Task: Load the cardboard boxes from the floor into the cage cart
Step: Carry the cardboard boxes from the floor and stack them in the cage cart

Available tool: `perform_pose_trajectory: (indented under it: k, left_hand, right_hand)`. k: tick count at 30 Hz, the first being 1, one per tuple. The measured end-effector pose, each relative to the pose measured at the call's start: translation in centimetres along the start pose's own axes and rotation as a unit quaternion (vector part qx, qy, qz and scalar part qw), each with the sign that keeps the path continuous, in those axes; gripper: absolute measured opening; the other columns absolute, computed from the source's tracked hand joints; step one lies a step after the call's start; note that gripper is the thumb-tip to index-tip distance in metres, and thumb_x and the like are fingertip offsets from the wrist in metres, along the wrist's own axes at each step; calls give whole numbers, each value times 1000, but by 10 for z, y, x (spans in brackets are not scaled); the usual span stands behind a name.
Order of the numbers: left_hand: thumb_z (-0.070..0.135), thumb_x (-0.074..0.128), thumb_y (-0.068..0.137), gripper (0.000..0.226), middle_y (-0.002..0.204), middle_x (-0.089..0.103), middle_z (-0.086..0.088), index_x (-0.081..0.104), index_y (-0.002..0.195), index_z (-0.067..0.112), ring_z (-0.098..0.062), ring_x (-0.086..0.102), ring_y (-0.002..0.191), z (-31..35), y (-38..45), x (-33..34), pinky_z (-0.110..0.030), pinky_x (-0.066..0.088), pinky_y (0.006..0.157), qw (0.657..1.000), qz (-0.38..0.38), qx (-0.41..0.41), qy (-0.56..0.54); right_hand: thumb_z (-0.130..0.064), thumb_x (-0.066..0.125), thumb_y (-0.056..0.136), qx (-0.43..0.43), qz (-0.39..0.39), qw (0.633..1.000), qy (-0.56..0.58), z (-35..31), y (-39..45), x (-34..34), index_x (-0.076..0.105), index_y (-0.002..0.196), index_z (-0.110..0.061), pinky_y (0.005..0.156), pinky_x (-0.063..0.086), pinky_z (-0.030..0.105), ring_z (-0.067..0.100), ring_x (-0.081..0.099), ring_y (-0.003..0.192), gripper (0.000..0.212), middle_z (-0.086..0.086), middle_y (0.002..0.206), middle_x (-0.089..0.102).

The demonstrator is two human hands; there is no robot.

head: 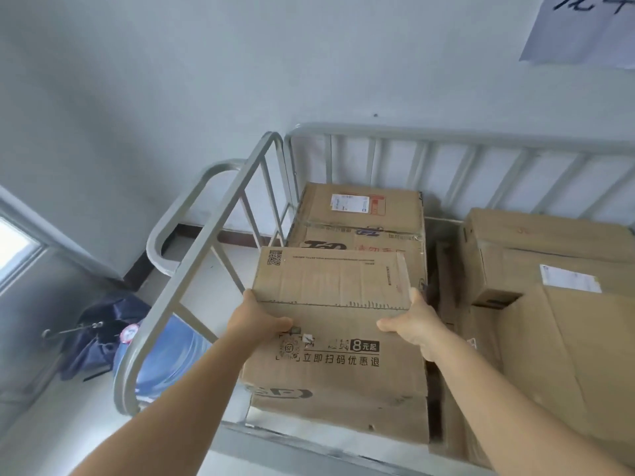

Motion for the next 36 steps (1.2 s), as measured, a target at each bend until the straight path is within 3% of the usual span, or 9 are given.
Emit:
perform_pose_trajectory:
  k: [7,13,18,22,24,30,36]
  left_hand:
    - [32,81,68,77,109,55,-2,34,128,16,-24,57,98,-50,52,29,-36,50,78,997,-31,-64,9]
    - [35,78,69,90,113,55,-5,21,138,20,-26,56,102,-78,98,43,-37,50,82,991,-84,-85,59]
    - [31,79,64,86,112,54,-6,27,133,21,-27,57,102,-102,131,58,-43,52,87,989,-93,-101,60]
    - [31,79,68,81,109,52,-6,26,130,23,-26,57,95,-115,155,70,-39,53,74,987,-97,-98,82]
    - [29,78,70,80,109,51,-6,24,129,25,-25,57,92,-120,166,76,-36,51,68,987,-100,-96,83]
    - [29,80,68,79,112,47,-5,26,126,23,-25,54,91,-134,181,87,-38,51,71,989,-79,-88,92]
    - [29,79,72,86,122,43,-5,24,137,19,-25,52,99,-133,176,88,-39,50,78,989,-66,-63,116]
  right_hand:
    - [-17,82,73,55,-55,997,-12,22,50,50,40,130,-28,94,52,47,24,56,107,72,4,122,55]
    - [-18,78,80,132,-63,989,1,49,71,94,40,127,-26,83,45,39,22,52,105,61,5,124,55]
    - [-18,77,80,176,-64,982,21,64,93,129,37,132,-25,93,49,49,27,55,110,66,6,126,56]
    - [-12,76,82,187,-58,980,44,72,111,148,40,124,-24,74,48,39,24,56,100,56,3,115,59]
    - [-11,76,82,183,-51,981,49,77,119,156,38,123,-25,72,43,35,22,54,98,57,1,113,57]
    - [-16,78,77,147,3,988,38,82,136,175,30,140,-32,76,46,36,22,56,101,80,3,124,52]
    - [-14,77,77,142,5,990,13,80,133,174,38,122,-28,58,40,26,22,58,96,61,4,114,58]
Point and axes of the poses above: each hand's wrist, its own y-axis towards the middle knuckle, its own x-axis out of the palm, z = x × y, the point moved 2 cm from there along y, towards the middle knuckle
